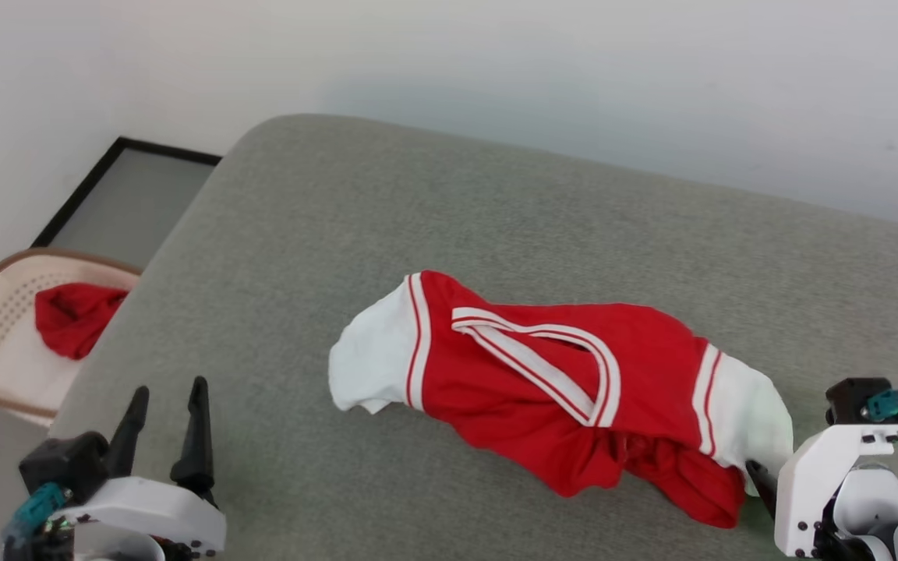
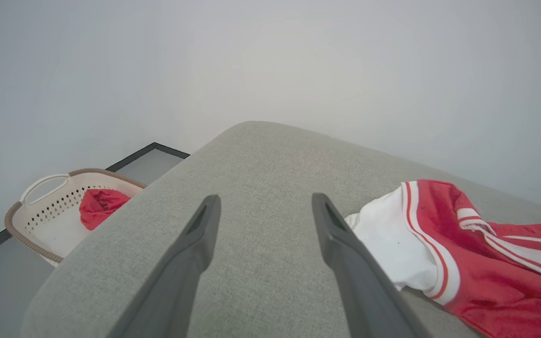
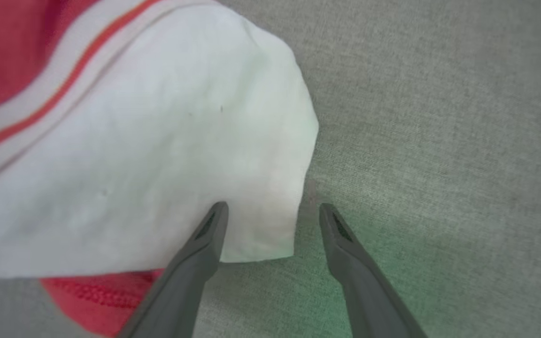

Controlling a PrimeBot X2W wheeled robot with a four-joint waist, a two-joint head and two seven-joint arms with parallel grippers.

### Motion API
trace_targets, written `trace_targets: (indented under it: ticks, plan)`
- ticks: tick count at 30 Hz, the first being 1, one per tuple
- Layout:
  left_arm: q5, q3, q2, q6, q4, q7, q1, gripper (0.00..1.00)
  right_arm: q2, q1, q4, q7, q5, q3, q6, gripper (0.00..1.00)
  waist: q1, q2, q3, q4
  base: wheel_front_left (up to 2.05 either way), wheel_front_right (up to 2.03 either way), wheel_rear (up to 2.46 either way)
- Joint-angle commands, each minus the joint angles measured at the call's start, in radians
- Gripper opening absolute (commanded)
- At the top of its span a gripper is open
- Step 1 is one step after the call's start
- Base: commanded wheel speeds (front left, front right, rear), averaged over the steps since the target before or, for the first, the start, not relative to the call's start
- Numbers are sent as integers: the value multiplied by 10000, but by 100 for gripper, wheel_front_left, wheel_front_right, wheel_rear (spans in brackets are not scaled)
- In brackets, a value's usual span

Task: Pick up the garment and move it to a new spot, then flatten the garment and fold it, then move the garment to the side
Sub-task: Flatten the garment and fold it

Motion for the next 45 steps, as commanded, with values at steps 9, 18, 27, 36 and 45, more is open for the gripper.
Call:
trace_targets:
  ticks: [9, 18, 27, 36, 45]
  plan:
    - [397, 583, -848, -474, 284, -118, 287, 100, 4, -218, 623, 556, -39, -204, -11, 0, 0, 0, 62, 640, 0, 0, 0]
    - [623, 1053, -1114, -810, 221, -103, 575, 100, -84, -888, 243, 606, 547, -848, -11, 0, 0, 0, -186, 568, 0, 0, 0]
    - [818, 961, -1286, -1032, 324, -104, 558, 100, -430, -1538, 369, -162, 225, -1322, -11, 0, 0, 0, -296, 496, 0, 0, 0]
    - [919, 943, -1438, -1154, 443, -105, 481, 100, -1169, -2035, 753, -672, -175, -1870, -11, 0, 0, 0, -211, 409, 0, 0, 0]
    - [986, 1044, -1591, -1331, 575, -105, 342, 100, -2098, -2046, 803, -764, -328, -2582, -11, 0, 0, 0, 76, 161, 0, 0, 0]
